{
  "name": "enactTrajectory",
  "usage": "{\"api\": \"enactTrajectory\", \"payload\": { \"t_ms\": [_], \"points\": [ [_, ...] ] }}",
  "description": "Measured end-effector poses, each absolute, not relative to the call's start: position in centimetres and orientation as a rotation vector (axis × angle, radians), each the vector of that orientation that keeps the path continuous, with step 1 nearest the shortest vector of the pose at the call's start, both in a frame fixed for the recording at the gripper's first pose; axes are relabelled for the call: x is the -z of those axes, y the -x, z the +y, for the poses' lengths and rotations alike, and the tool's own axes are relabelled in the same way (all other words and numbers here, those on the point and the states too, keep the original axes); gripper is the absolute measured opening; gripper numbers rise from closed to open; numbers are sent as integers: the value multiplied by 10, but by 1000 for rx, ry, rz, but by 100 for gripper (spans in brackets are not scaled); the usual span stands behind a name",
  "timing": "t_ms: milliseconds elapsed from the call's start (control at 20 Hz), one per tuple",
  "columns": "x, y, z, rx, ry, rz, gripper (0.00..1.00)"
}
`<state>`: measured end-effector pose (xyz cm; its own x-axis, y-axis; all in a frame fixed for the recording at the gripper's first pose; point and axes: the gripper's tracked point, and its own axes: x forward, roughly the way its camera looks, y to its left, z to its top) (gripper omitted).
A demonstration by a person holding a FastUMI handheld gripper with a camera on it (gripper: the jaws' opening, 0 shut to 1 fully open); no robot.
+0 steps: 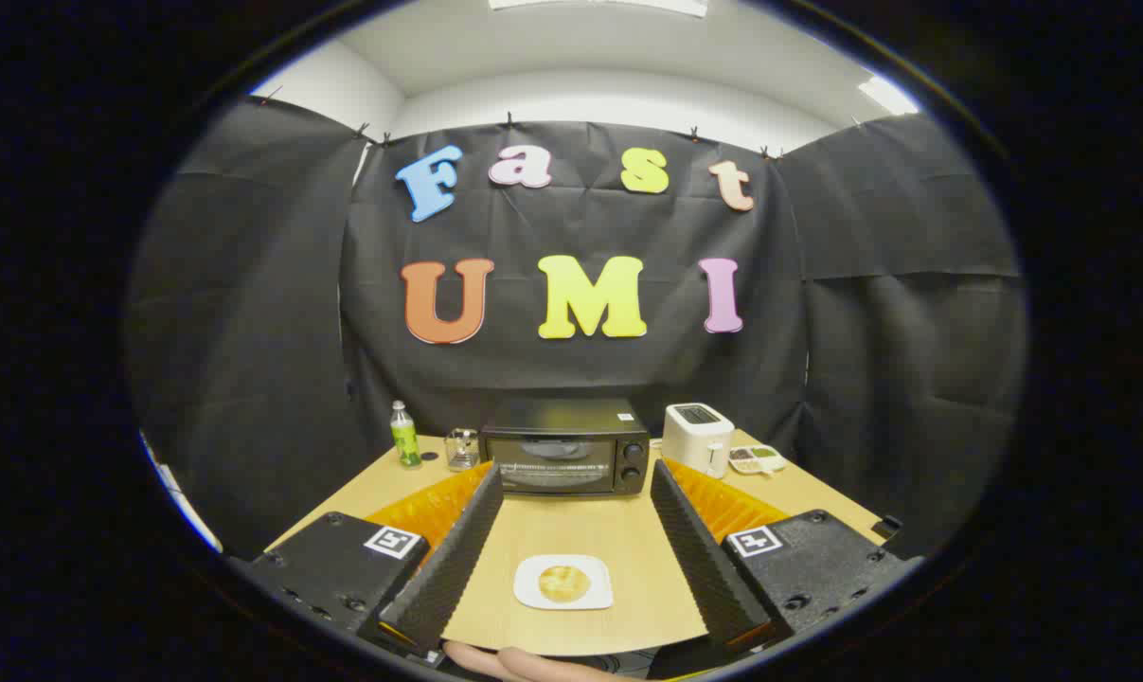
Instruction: Open the toaster oven, put the food inside, and close the toaster oven door.
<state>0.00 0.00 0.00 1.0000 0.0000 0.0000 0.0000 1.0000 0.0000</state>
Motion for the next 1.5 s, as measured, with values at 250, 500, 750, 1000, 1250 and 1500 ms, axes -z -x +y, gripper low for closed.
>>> {"api": "enactTrajectory", "payload": {
  "t_ms": [250,500,750,1000,1250,1500],
  "points": [
    [6,-1,4,-27,5,14,100],
    [8,-4,7,-41,-15,9,100],
    [9,-7,7,-45,-2,1,100],
    [10,-24,11,-53,9,-10,100],
    [3,-63,20,-67,39,-8,100],
    [2,-118,23,-80,32,7,100]
  ]
}}
